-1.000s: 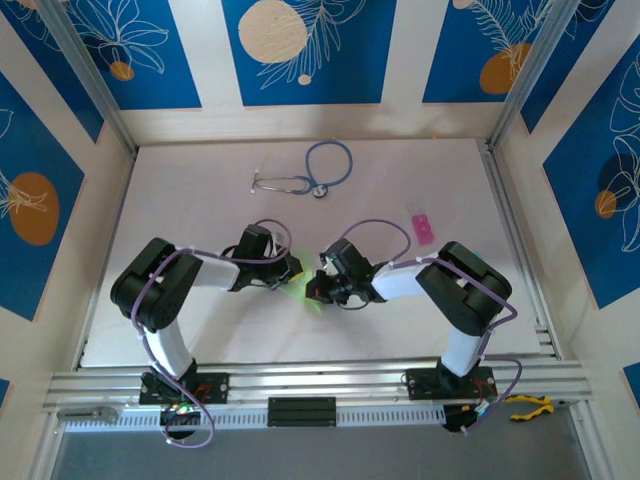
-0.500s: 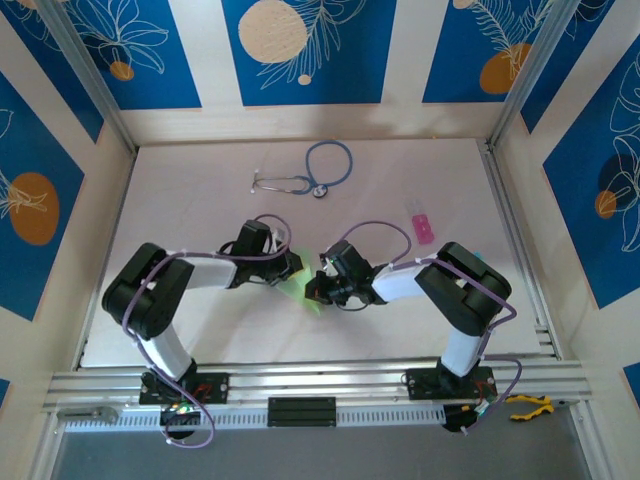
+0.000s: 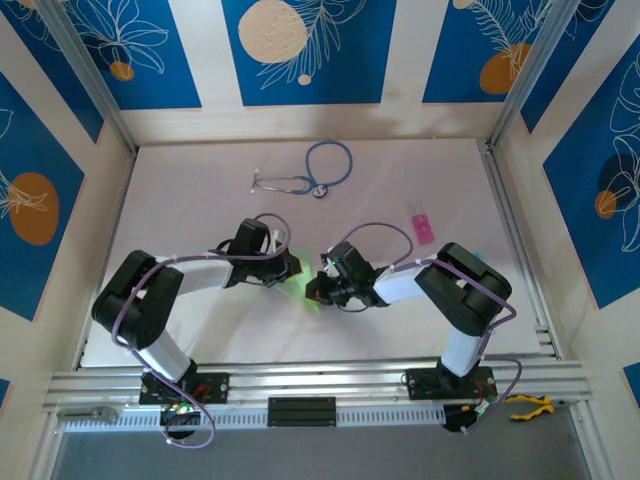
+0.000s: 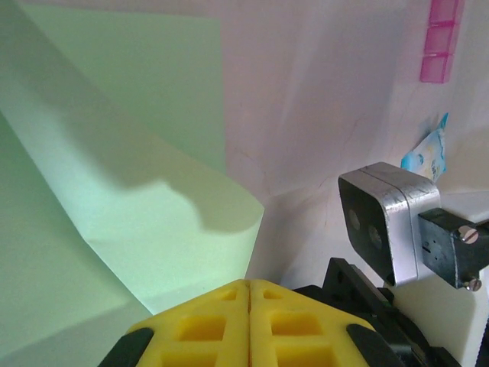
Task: Fold a paper plane with a square sheet of paper (pick it up from the middle)
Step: Fourth fold the wing at the center of the table.
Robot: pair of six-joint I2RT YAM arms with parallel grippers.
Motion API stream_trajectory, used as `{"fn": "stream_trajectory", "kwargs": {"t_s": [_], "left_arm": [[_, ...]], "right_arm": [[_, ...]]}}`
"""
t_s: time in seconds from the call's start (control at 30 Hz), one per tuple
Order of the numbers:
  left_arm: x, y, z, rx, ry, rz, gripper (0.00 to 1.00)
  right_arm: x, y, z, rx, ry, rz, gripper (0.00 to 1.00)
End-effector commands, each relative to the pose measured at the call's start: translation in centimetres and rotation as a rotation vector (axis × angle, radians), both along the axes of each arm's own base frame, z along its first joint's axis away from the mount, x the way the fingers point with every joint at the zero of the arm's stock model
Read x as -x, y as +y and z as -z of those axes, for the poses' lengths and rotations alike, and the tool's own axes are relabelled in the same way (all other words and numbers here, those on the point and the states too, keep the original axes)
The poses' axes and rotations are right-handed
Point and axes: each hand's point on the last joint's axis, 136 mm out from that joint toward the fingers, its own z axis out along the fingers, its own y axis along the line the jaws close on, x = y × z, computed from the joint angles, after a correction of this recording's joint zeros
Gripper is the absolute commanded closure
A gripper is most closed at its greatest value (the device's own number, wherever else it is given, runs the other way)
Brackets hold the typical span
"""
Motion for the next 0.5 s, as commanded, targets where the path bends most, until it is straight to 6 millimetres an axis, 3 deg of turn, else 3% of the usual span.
{"fn": "stream_trajectory", "kwargs": {"t_s": [0.0,0.47], "left_arm": [[0.4,-1.0,-0.5,0.025,-0.005,0.05,0.92],[0.6,-1.9,1.5,0.012,0.047,0.054,0.93]], "right_arm": [[2.8,-3.1,4.3,0.152,0.13,0.008,0.97],[2.9,-3.3,4.4,0.158,0.133,0.005,0.97]]}}
